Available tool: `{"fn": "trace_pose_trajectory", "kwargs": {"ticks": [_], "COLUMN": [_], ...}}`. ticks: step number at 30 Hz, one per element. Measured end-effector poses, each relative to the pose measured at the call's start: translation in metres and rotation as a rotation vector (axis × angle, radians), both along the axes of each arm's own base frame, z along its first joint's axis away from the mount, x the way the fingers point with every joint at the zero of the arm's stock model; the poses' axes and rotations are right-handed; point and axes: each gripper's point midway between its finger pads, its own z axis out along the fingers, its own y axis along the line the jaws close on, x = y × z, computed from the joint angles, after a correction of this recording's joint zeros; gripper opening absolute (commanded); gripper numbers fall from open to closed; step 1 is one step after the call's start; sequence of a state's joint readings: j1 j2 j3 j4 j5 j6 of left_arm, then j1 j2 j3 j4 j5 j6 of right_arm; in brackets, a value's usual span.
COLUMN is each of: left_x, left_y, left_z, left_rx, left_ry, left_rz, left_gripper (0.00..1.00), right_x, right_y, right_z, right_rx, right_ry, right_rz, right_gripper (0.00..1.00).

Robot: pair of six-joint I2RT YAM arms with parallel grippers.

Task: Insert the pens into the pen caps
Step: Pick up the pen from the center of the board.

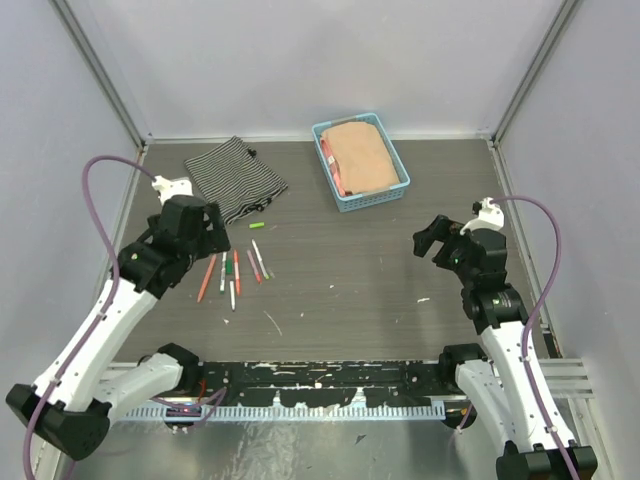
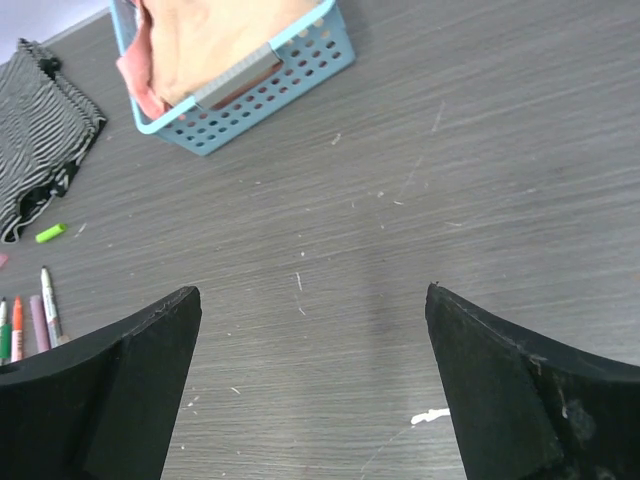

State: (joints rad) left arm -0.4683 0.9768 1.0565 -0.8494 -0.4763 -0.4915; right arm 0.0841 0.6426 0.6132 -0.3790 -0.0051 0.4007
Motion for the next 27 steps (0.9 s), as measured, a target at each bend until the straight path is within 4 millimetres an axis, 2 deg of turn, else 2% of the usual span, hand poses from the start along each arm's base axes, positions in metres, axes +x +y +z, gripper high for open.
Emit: {"fn": "trace_pose_trajectory", "kwargs": {"ticks": [6,11,22,25,27], "left_x": [-0.003,-0.001,0.002,0.005,0.008], "left_y": [0.001,0.0,-0.002,-0.005,-0.006], "left_z": [0.025,0.03,0.013,0.005,-0.003], "left_rx": [-0.052,-0.064,-0.073,-0.069,-0.06], "left_ry": [-0.103,-0.128,-0.093,-0.065,-0.034], "left_rz": [-0.015,-0.016,0.008,0.017,0.021], "left_gripper": [0.98,0.98,0.98,0.98,0.98], "right_x": [0.004,0.005,0.001,0.003,0.004], "right_y": [0.006,0.006,-0.011,-0.012,-0.012], "right_z": [0.018,0.025,0.049,0.049,0.041], "right_rx": [0.001,-0.005,0.026,0.019,0.016], "right_ry": [-0.054,-0.067,-0.115,-0.088,-0.056], "right_rz": [0.047,0.054,-0.076,-0.085,-0.085], "right_gripper": [0.99,0.99,0.99,0.99,0.99]}}
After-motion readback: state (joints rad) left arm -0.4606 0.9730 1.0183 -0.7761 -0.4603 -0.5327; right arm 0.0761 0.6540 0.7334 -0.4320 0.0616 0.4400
